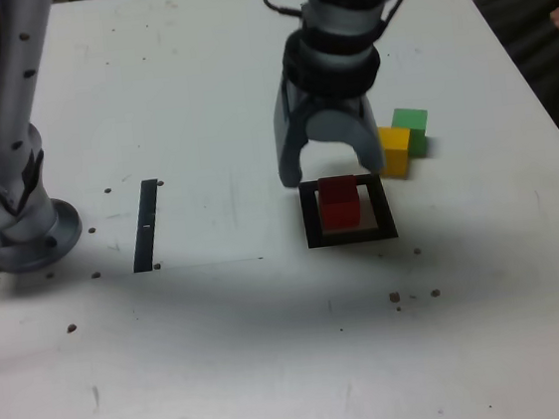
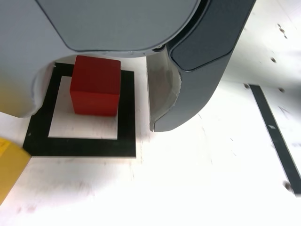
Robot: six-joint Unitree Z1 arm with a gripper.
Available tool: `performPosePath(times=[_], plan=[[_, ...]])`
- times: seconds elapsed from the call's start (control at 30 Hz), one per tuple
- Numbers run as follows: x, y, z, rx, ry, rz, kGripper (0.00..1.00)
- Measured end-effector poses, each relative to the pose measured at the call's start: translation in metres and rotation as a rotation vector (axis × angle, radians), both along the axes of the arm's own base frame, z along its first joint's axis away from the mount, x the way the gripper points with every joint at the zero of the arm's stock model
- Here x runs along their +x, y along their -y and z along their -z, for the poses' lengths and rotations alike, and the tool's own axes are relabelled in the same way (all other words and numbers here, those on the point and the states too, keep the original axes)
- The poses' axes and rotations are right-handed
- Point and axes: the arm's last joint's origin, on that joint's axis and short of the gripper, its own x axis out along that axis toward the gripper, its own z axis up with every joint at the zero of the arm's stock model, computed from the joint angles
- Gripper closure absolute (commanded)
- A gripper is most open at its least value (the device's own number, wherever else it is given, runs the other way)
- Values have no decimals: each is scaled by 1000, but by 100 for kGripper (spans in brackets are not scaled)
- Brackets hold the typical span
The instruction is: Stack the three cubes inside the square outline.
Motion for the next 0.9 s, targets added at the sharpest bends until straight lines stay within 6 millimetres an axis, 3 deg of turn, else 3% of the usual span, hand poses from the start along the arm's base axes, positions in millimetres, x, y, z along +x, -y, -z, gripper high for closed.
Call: performPosePath(times=[0.4, 0.9], plan=[[8, -6, -21, 11, 47, 259, 1], [42, -15, 3, -22, 13, 369, 1]])
